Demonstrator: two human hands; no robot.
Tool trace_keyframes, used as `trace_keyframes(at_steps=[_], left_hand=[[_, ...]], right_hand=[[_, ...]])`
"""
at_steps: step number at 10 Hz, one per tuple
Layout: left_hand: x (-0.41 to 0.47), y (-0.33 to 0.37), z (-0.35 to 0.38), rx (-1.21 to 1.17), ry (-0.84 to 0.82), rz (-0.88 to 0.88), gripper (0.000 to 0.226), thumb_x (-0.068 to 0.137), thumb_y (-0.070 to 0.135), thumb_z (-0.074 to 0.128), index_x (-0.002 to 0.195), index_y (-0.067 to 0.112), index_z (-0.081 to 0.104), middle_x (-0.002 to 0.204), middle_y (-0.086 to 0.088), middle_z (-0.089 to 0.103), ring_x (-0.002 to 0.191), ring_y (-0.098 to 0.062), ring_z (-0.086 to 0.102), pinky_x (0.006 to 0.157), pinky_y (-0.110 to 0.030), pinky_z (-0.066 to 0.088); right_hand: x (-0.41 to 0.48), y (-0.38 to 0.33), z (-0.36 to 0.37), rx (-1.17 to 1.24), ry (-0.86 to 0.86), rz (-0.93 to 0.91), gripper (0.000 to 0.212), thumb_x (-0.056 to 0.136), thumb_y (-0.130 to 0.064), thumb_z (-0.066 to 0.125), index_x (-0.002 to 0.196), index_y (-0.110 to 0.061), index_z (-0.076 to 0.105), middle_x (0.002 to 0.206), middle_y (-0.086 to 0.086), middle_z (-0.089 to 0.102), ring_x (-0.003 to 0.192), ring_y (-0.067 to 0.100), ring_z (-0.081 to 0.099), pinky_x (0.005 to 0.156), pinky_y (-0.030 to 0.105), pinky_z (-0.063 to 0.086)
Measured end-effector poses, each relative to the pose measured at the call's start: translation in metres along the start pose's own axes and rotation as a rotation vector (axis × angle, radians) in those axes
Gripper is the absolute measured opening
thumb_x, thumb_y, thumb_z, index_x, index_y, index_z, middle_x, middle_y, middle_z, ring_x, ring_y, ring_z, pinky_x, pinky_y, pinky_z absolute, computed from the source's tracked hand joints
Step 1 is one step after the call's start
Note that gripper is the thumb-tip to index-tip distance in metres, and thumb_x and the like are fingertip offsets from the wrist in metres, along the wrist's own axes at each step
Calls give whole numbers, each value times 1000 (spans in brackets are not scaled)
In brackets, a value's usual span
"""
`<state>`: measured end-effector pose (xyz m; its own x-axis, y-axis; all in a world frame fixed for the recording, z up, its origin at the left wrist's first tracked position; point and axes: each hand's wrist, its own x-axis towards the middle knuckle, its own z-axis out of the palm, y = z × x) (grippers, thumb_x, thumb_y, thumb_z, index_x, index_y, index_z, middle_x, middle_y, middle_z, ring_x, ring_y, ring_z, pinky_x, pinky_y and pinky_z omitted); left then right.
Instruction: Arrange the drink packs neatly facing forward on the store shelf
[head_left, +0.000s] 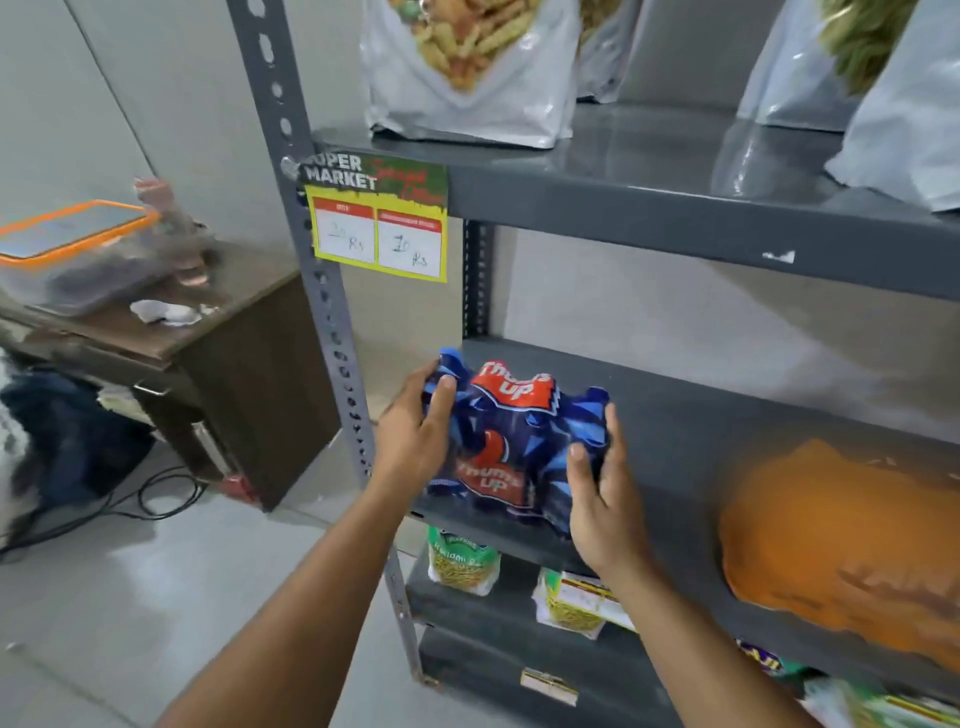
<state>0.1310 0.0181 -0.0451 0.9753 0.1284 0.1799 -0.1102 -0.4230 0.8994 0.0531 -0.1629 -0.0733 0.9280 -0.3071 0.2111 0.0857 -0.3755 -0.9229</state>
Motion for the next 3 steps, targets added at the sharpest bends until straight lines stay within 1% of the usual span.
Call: trace_keyframes(at_steps=[1,2,3], left_hand=[[0,3,-1,-7,-17,-11,44,101,41,42,141,25,48,135,-11,61,119,-28,58,87,-27,40],[-11,14,-3,177,-17,32,52,103,41,36,149,17,36,148,-16,49,133,-32,47,102,-37,40],[-41,41,-2,449,14,422,58,103,40,30,152,9,29,161,-17,27,150,-35,20,122,-48,19]], right_hand=[[0,3,-3,-38,-22,4,78,83,-68,32,151,-39,8,161,3,30,147,20,31,117,46,30],[-12,-18,-22,-109,-105,13,78,82,-70,40,146,-54,-1,162,-2,27,146,20,32,116,46,33],[-46,-55,-74,19,60,-163,73,87,-55,56,149,-45,18,158,-15,30,144,9,34,115,39,36]])
